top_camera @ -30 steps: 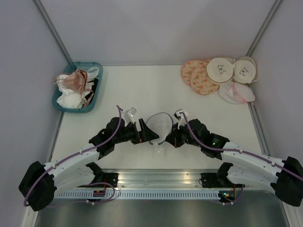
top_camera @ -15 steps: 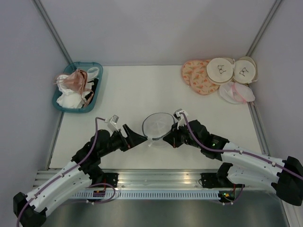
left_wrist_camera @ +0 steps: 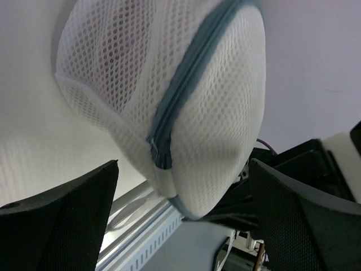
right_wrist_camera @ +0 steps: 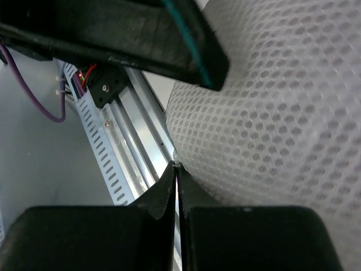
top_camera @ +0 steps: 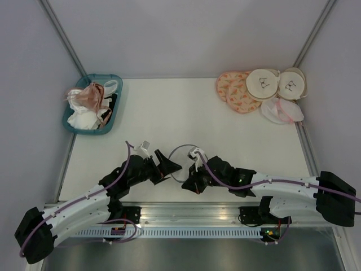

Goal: Unzip the laundry bag and remove the bra

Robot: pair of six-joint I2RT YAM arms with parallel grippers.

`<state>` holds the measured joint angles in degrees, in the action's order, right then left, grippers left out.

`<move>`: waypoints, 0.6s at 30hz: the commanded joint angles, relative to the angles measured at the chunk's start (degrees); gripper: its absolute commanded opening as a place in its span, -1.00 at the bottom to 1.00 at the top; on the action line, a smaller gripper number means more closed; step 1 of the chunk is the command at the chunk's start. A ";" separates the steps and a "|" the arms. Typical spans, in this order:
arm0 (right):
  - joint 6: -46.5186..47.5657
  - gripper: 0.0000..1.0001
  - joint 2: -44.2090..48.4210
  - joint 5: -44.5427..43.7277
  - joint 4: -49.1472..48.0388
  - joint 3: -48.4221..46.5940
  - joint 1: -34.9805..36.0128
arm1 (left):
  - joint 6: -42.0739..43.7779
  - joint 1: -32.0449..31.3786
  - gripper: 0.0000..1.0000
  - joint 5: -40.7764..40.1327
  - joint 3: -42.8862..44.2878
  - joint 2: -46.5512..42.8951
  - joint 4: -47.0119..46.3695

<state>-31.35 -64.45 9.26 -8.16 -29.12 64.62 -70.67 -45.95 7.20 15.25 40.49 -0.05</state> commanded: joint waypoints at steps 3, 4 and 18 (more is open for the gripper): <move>-0.99 -0.99 -2.97 -0.29 -5.37 -1.90 3.76 | -3.16 -1.42 0.87 -2.54 1.80 5.03 -10.92; -0.99 -0.99 -3.23 -0.64 -5.20 -2.42 4.19 | -2.81 -1.59 0.74 -2.20 1.89 5.56 -12.58; 1.03 -0.99 3.62 -10.47 11.57 -5.41 4.37 | 0.80 -1.59 -0.95 -5.87 3.21 4.51 -8.57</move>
<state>-31.42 -62.17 2.50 -2.98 -31.42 68.75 -72.47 -47.37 4.36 15.86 45.52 -10.48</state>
